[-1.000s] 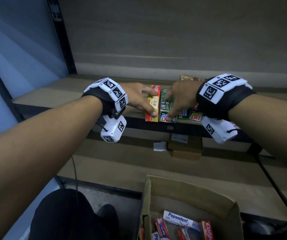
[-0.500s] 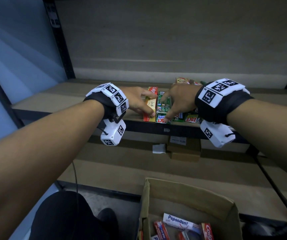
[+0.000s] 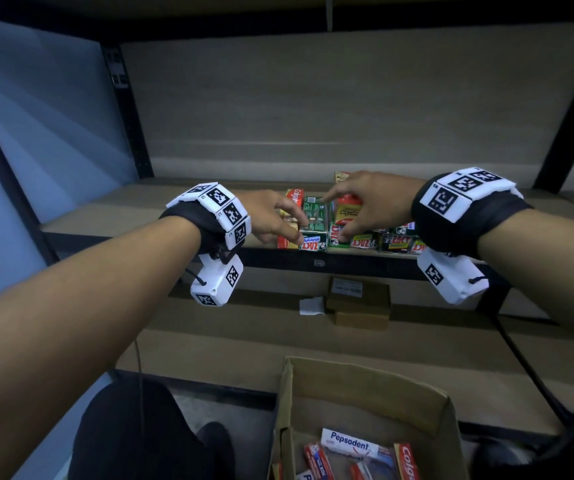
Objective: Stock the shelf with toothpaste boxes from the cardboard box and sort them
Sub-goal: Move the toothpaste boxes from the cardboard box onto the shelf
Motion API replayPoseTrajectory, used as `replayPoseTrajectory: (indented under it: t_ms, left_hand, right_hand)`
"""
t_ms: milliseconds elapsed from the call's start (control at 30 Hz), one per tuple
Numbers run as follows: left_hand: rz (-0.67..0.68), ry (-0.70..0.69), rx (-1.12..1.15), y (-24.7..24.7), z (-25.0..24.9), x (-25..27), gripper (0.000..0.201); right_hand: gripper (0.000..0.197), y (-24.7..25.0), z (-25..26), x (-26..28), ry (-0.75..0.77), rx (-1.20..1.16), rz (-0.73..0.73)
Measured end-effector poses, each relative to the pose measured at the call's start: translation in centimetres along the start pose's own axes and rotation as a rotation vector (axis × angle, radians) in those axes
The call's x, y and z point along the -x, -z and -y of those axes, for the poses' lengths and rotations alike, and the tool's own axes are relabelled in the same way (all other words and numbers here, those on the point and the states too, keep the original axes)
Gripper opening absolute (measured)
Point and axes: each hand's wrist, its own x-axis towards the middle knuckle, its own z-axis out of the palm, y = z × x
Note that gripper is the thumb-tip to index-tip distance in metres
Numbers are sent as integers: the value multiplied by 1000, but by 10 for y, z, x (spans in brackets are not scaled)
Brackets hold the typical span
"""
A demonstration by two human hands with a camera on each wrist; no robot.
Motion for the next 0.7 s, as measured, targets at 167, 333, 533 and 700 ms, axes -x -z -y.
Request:
replayPoseTrajectory:
  t_ms: [167, 333, 533, 700]
  left_hand:
    - [-8, -21, 1, -2, -13, 16, 34]
    - [50, -33, 30, -8, -25, 31, 28]
    - [117, -20, 110, -46, -26, 31, 29]
    - [197, 23, 235, -104, -16, 19, 30]
  right_hand:
    - [64, 9, 1, 22, 18, -3, 1]
    - [54, 12, 1, 43, -3, -34, 20]
    - [46, -23, -3, 63, -27, -132, 138]
    - [44, -77, -9, 76, -40, -186, 249]
